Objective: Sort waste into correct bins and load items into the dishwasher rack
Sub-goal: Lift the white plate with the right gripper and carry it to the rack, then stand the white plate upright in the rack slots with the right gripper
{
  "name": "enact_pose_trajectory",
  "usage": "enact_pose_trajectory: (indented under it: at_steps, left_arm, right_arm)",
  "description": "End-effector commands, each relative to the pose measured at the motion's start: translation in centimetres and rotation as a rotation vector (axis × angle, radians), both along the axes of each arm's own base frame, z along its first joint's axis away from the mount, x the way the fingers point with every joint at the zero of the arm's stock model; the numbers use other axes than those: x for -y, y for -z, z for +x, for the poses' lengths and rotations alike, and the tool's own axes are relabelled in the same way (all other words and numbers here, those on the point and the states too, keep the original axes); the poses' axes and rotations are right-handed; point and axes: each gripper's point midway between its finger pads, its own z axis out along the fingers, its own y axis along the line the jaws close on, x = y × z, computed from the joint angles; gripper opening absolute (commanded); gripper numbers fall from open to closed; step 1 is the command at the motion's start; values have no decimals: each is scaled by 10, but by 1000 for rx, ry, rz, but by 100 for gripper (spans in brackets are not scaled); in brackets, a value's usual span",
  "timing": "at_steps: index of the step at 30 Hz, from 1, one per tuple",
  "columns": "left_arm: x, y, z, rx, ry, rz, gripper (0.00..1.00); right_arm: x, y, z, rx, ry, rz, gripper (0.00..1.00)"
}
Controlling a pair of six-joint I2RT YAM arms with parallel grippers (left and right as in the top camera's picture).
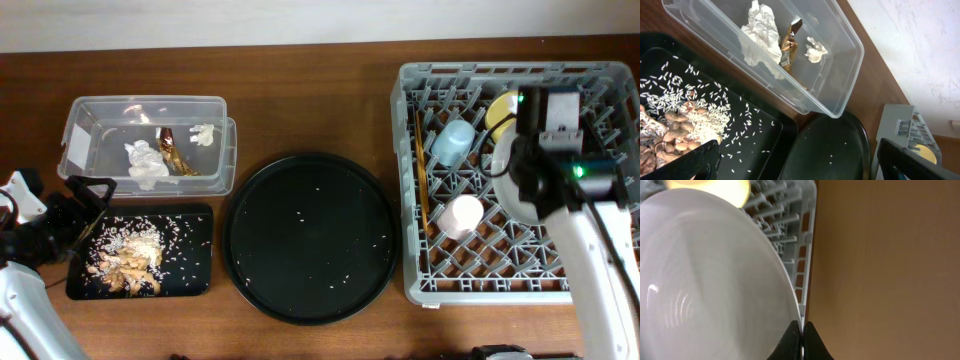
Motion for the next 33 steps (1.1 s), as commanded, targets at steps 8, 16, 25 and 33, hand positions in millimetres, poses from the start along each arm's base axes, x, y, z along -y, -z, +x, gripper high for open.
enact_pose_trajectory:
  at_steps: [8,16,25,33]
  left_arm:
    - [0,-6,2,16,2,2,100]
    - [0,-6,2,16,2,2,100]
    - [0,-6,2,16,3,2,100]
    - [0,-6,2,16,3,2,100]
  right_arm:
    - [10,57,35,-115,33,37,4]
    - [-21,75,54,-85,-99,228,26]
    - [-43,67,80,115,-81,407,98]
    - [-195,62,73,46,-405,1268,98]
